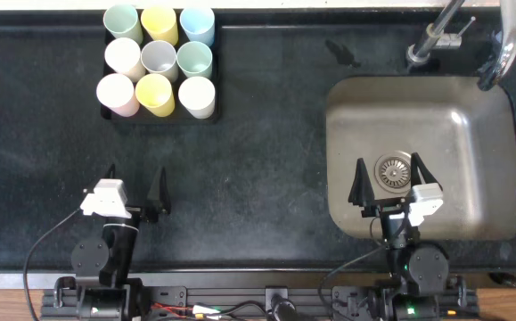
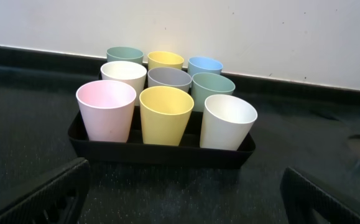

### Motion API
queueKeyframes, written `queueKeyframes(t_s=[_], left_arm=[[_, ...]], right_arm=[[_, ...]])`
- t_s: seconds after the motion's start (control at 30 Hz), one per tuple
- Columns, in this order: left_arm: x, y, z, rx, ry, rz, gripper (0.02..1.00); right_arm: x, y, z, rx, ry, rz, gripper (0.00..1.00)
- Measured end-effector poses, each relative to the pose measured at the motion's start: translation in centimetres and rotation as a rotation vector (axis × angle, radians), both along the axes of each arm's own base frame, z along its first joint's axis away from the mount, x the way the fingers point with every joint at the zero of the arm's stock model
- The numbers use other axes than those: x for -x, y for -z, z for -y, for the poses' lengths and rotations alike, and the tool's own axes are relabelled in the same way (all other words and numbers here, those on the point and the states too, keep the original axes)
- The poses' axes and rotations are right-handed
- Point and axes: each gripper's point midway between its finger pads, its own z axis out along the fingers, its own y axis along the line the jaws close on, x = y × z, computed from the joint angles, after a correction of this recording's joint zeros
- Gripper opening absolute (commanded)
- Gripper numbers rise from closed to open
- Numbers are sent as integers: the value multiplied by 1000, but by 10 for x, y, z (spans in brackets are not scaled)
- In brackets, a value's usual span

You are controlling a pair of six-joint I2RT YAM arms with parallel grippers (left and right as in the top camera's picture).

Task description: Store Cups

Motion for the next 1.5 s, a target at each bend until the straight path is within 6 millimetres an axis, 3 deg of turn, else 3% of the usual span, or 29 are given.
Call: queueKeyframes(t_s=[0.23, 0.83, 1.5], left_arm=[[0, 0, 0, 0, 0, 0, 1000], [0, 0, 0, 0, 0, 0, 998], [0, 0, 0, 0, 0, 0, 998]], right_arm=[[-2, 30, 4, 8, 25, -122, 993], [-2, 30, 5, 207, 38, -101, 993], [-2, 31, 5, 225, 38, -101, 996]])
